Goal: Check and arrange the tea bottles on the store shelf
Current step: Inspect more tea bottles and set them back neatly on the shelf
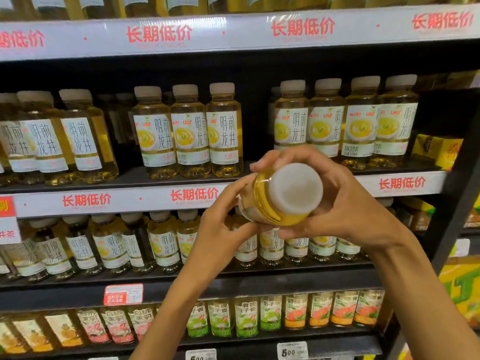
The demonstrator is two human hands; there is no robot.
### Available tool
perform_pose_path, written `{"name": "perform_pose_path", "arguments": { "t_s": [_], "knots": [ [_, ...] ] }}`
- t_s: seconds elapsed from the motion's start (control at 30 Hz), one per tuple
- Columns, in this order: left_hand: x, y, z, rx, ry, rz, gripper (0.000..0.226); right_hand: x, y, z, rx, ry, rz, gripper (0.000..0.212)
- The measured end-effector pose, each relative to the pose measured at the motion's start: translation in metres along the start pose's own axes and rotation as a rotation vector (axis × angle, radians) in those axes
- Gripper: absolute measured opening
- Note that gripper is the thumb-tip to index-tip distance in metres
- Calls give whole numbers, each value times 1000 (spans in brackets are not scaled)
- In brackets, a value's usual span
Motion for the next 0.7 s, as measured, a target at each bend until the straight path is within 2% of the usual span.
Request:
{"name": "perform_pose_path", "arguments": {
  "t_s": [0.13, 0.2, 0.3, 0.37, 0.43, 0.5, 0.57, 0.63, 0.7],
  "knots": [
    [-6, -4, -2, 31, -105, -68, 54, 9, 4, 2, -59, 105, 51, 75],
    [-10, -4, -4, 67, -146, -112, 45, 12, 6, 5, -75, 133, 98, 77],
    [-19, 1, -6, 121, -172, -142, 31, 14, 11, 12, -87, 202, 153, 60],
    [-26, 1, -8, 157, -179, -162, 41, 17, 14, 18, -85, 286, 163, 49],
    [-32, -3, -12, 222, -183, -248, 49, 20, 18, 22, -79, 336, 228, 52],
    [-35, -6, -14, 315, -202, -447, 53, 20, 18, 25, -76, 332, 332, 65],
    [-38, -6, -14, 391, -236, -625, 62, 20, 16, 27, -78, 312, 409, 51],
    [-39, -7, -14, 398, -245, -589, 61, 22, 14, 29, -72, 326, 429, 37],
    [-34, -6, -9, 376, -151, -397, 53, 24, 11, 29, -51, 375, 332, 36]
  ]
}}
Point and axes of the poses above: each hand's wrist, its own z-axis towards the middle knuckle, its own x-axis out of the back of the hand, y = z × x, the point moved 4 cm from there along z, towards the middle knuckle, and after that the axes turned 8 degrees about z, right-handed, at the moved point
